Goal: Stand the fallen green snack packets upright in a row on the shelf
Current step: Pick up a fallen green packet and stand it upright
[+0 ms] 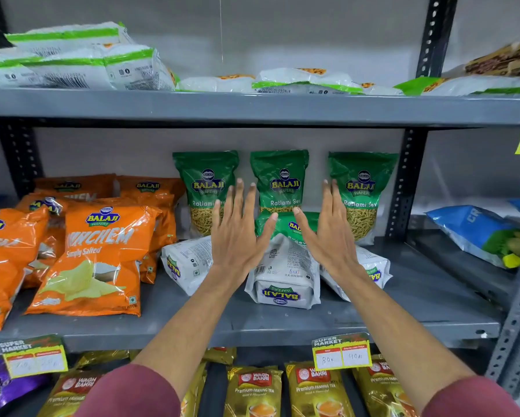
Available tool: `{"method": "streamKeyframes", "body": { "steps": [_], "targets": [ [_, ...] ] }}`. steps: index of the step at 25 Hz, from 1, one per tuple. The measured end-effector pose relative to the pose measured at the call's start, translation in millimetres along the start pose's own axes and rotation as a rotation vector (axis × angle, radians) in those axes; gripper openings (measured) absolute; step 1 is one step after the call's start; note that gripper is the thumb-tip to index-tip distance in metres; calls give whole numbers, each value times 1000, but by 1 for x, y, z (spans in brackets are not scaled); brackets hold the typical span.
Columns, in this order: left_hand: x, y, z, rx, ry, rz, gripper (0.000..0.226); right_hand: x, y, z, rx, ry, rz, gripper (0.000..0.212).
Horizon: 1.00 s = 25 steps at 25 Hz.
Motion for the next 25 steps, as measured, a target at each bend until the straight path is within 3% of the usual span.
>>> {"method": "streamKeyframes", "body": {
  "steps": [10, 16, 19, 25],
  "targets": [
    [3, 44, 18, 534, -258, 375, 49, -26, 27, 15, 321, 244, -15, 82],
    [-2, 46, 15, 578, -470, 612, 52, -23, 31, 13, 315, 338, -149, 77],
    [3, 48, 14, 506, -550, 713, 34, -22, 33, 13, 319, 365, -186, 72],
    [2, 46, 17, 324, -512, 838, 57, -15, 34, 22, 196, 264, -287, 68]
  ]
}}
Point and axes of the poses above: each hand's wrist, its own z-axis away from the middle knuckle, its own y-axis out of the palm, x = y × z, the point moved 1 cm from there along -z, towards the middle knuckle, and after that the axes turned 8 degrees about x, right-handed, at the moved point
